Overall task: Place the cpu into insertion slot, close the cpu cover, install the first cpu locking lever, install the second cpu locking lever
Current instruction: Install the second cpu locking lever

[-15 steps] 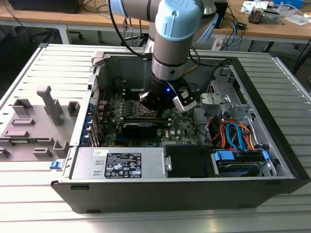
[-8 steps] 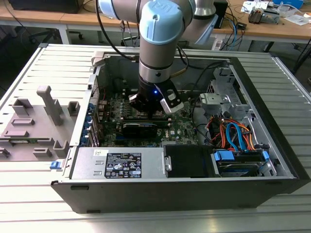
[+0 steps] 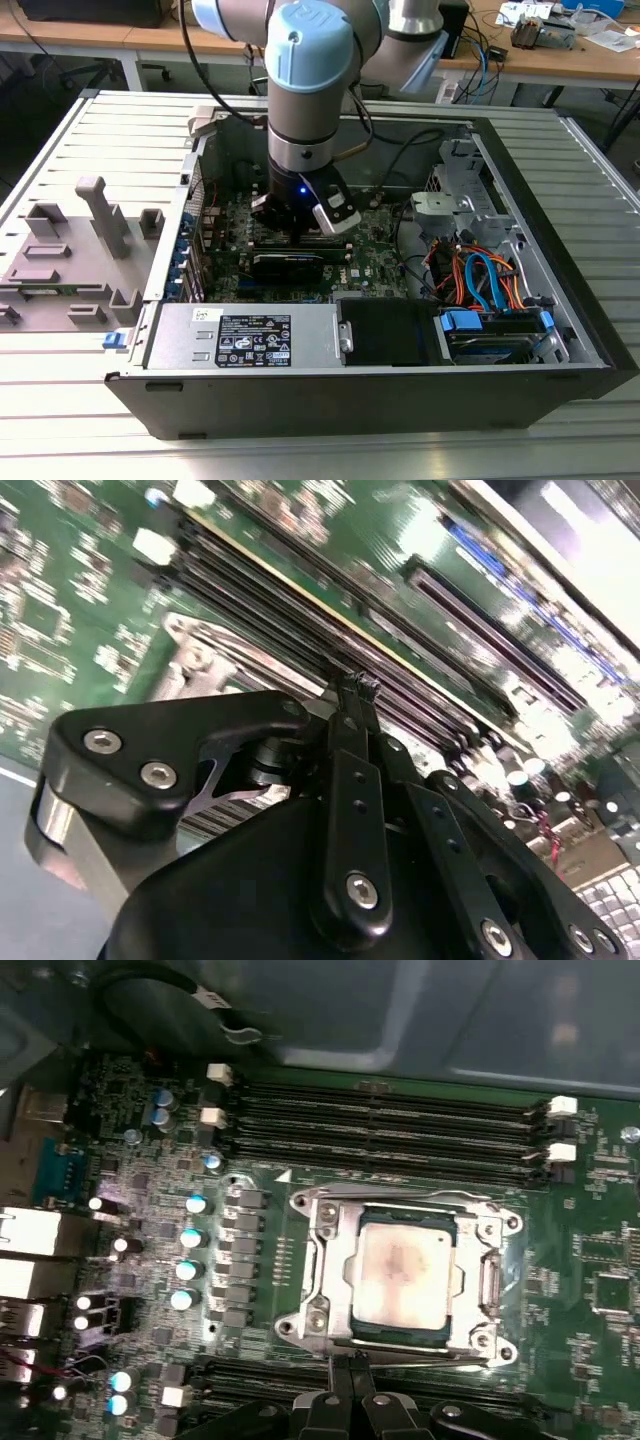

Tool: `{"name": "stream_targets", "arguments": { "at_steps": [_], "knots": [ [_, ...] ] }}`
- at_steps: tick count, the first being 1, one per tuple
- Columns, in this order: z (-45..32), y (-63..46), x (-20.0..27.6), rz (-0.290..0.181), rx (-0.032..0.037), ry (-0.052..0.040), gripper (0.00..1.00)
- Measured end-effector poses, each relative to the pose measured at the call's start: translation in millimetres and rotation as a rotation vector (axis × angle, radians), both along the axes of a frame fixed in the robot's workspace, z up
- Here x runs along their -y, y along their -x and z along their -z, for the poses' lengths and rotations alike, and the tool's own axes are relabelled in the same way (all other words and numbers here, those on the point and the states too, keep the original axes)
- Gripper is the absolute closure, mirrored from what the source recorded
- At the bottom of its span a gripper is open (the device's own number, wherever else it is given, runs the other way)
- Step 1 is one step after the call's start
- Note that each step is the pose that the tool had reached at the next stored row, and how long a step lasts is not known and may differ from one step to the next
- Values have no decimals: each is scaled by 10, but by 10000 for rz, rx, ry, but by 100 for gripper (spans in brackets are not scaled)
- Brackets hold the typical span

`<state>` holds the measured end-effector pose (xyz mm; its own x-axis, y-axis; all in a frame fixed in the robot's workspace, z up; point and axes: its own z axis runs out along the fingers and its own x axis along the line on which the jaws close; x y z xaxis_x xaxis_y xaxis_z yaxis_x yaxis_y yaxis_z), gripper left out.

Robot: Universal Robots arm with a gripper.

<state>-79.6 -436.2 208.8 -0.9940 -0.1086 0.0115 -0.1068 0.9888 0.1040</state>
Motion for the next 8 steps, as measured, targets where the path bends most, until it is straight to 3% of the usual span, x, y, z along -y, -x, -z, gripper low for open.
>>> {"name": "stream_targets", "arguments": {
  "at_steps": [5, 8],
  "knots": [
    [0, 193, 0, 1, 30, -4, 89],
    [0, 243, -1, -27, 30, -7, 89]
  ]
}}
